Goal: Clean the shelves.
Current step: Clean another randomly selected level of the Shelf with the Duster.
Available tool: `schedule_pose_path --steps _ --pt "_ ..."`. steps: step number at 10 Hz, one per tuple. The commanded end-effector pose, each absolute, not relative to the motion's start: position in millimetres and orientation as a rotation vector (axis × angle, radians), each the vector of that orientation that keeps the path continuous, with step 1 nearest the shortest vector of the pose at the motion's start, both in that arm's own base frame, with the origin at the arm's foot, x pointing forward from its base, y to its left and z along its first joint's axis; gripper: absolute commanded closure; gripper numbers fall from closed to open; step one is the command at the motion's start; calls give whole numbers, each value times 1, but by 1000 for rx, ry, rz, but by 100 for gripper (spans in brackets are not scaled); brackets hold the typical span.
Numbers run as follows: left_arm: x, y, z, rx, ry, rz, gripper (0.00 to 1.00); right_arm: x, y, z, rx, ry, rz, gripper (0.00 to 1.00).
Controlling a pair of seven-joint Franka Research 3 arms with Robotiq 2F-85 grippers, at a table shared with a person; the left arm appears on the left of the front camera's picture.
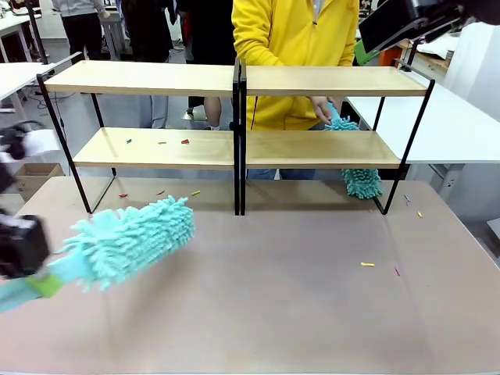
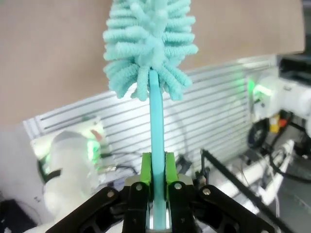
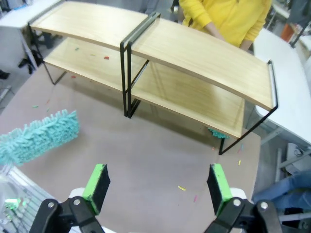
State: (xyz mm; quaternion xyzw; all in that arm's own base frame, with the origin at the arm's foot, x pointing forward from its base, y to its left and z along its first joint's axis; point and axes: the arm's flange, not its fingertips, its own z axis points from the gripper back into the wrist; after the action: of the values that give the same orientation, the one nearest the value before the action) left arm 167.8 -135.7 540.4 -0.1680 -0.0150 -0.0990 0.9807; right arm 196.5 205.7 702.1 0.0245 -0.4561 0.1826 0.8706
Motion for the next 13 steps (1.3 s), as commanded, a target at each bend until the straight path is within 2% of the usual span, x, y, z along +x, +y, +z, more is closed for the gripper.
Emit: schedule_pose_path --steps 1,4,5,6,9,10,13 --pt "149 -166 444 -305 -140 -135 88 197 204 702 58 -951 380 0" --pt "146 -192 419 -293 -207 -120 88 197 204 702 58 -951 380 0" --pt "154 -187 421 -252 -112 -88 88 197 204 702 58 -951 380 0" --pt "194 -229 495 -266 -165 -154 88 197 204 702 58 -951 380 0" --pt "196 -235 485 -244 -152 -136 88 197 204 702 58 -951 380 0" --pt "202 -242 477 -230 -217 -171 88 197 204 702 58 -951 380 0" --pt "224 -253 461 -285 -254 -215 88 197 204 702 58 -951 380 0"
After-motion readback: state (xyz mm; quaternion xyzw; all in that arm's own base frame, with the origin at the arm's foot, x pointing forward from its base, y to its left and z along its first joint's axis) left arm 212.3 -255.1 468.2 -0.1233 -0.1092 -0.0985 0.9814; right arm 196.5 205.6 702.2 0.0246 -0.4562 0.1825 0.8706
